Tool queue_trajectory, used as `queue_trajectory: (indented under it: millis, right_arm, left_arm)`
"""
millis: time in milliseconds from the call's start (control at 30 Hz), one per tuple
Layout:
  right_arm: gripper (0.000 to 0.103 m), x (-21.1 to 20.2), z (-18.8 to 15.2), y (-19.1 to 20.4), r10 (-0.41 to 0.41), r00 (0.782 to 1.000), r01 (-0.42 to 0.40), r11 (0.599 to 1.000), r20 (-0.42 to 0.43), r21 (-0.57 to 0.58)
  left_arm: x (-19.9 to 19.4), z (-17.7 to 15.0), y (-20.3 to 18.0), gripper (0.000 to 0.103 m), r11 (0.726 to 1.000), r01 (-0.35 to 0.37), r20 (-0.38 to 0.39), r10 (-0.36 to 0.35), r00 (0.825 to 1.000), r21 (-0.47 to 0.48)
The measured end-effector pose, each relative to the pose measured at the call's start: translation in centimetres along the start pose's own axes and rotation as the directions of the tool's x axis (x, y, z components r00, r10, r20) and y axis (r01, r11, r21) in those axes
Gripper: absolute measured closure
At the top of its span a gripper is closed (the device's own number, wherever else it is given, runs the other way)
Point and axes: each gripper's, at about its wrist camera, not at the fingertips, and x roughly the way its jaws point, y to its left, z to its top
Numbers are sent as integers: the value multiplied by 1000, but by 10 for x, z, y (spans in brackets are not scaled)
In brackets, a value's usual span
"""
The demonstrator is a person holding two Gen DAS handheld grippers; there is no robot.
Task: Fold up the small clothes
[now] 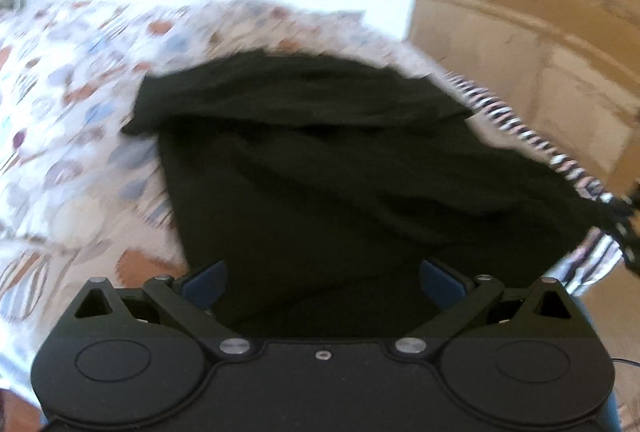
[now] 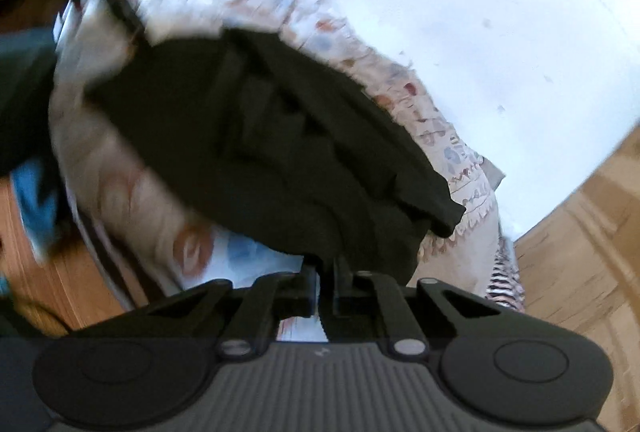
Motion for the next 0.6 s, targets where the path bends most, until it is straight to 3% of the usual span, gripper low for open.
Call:
queue_trajectory:
  millis: [133, 300, 467, 600]
  right_arm:
    - [95, -4, 34, -34, 75, 995, -83, 985, 59, 154]
    - [95, 15, 73, -81, 168, 974, -210, 924, 153, 319]
    - [95, 39, 102, -105, 195, 960, -258, 894, 199, 368]
    - [95, 46, 115, -109, 183, 961, -252, 892, 209, 376]
  left_arm:
    - [-12, 0, -18, 1, 993, 85, 61, -91, 994, 86]
    - [-1, -7, -44, 1, 979, 124, 35, -131, 991, 163]
    - [36, -14, -66, 1, 973, 67, -34, -61, 998, 219]
    - [64, -12, -78, 9, 958, -64, -58, 83, 995, 281]
